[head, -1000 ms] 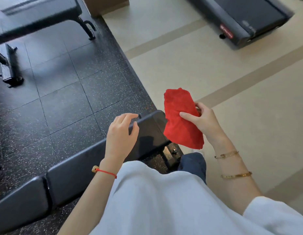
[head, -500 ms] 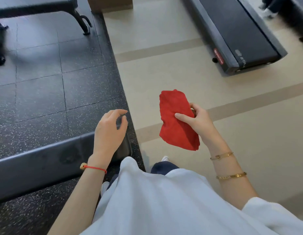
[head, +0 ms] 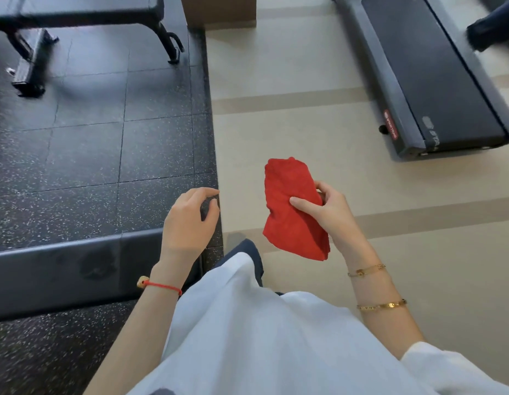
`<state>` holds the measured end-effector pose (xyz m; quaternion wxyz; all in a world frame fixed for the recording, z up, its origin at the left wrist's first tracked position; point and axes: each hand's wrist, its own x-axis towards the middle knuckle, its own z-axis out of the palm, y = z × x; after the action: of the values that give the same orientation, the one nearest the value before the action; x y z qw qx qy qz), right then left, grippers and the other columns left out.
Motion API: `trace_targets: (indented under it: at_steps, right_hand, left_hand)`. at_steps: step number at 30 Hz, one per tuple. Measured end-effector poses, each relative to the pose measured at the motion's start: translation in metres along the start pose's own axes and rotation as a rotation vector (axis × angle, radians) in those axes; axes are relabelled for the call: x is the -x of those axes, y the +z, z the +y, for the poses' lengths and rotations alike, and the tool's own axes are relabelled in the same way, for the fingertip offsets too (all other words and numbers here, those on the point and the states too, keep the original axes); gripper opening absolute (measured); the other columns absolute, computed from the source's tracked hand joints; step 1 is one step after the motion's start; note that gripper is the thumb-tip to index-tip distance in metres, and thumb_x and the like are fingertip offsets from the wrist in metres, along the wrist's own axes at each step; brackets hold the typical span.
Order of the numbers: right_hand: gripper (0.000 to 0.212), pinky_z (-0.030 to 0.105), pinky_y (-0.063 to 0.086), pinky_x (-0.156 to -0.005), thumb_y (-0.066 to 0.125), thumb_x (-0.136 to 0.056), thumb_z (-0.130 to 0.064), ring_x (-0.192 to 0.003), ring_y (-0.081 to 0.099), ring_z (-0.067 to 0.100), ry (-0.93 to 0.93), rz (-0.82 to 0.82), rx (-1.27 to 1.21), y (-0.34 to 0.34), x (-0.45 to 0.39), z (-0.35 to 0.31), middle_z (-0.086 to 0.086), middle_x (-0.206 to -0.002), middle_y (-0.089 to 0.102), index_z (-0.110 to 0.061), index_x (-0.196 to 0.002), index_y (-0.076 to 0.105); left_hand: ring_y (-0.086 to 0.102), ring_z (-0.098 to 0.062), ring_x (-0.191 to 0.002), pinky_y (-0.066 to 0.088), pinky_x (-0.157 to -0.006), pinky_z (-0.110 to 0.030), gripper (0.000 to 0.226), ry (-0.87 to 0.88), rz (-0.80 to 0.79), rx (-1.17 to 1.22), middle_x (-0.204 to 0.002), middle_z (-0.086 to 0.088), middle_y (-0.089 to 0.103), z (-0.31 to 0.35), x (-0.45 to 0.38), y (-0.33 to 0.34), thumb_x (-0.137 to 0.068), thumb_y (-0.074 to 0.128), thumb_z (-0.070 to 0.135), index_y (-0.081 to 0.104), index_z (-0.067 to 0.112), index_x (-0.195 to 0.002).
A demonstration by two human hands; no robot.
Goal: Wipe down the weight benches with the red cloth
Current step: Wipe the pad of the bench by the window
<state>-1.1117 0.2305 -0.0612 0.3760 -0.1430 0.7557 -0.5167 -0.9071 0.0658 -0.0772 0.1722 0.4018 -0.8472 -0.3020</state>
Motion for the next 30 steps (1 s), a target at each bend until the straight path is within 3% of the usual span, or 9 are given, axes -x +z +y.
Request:
trace_targets:
  at_steps: [4, 13, 20, 25, 30]
  right_hand:
    - [0.039, 0.021, 0.054, -0.07, 0.082, -0.076, -0.03, -0.088, 0.071, 0.007, -0.02, -0.044, 0.012, 0.001, -0.048, -0.012, -0.008, -0.101, 0.073, -0.028, -0.112, 0.065]
    - [0.045, 0.028, 0.057, -0.076, 0.082, -0.077, -0.027, -0.09, 0.072, 0.011, -0.063, -0.166, 0.047, 0.053, -0.213, -0.1, -0.004, -0.104, 0.073, -0.025, -0.117, 0.064]
    - [0.032, 0.019, 0.058, -0.073, 0.082, -0.078, -0.026, -0.083, 0.07, 0.001, -0.152, -0.252, 0.108, 0.109, -0.334, -0.193, -0.011, -0.098, 0.072, -0.036, -0.101, 0.063]
    - [0.03, 0.009, 0.051, -0.058, 0.08, -0.079, -0.027, -0.071, 0.067, -0.01, -0.14, -0.31, 0.122, 0.149, -0.404, -0.232, -0.015, -0.094, 0.068, -0.036, -0.099, 0.06]
    - [0.032, 0.02, 0.056, -0.072, 0.081, -0.078, -0.022, -0.08, 0.068, 0.003, -0.136, -0.355, 0.141, 0.195, -0.484, -0.263, -0.005, -0.099, 0.072, -0.024, -0.106, 0.064]
  left_hand:
    - [0.062, -0.018, -0.107, 0.051, -0.092, -0.037, 0.021, -0.038, 0.04, -0.001, -0.113, 0.004, 0.069, -0.006, -0.037, 0.01, -0.097, 0.056, 0.018, 0.068, 0.019, -0.114]
    - [0.064, -0.021, -0.108, 0.052, -0.093, -0.038, 0.021, -0.096, 0.148, -0.039, -0.113, 0.001, 0.071, -0.027, -0.195, -0.005, -0.095, 0.059, 0.013, 0.07, 0.014, -0.113]
    - [0.063, -0.021, -0.106, 0.053, -0.091, -0.038, 0.021, -0.124, 0.2, -0.095, -0.114, 0.001, 0.069, -0.053, -0.329, -0.045, -0.097, 0.057, 0.018, 0.069, 0.017, -0.114]
    - [0.063, -0.018, -0.105, 0.048, -0.089, -0.031, 0.021, -0.184, 0.247, -0.106, -0.114, 0.001, 0.07, -0.076, -0.393, -0.062, -0.097, 0.057, 0.02, 0.068, 0.019, -0.114]
    - [0.064, -0.019, -0.105, 0.051, -0.091, -0.035, 0.021, -0.245, 0.284, -0.099, -0.113, 0.002, 0.07, -0.108, -0.466, -0.073, -0.096, 0.057, 0.02, 0.068, 0.019, -0.114]
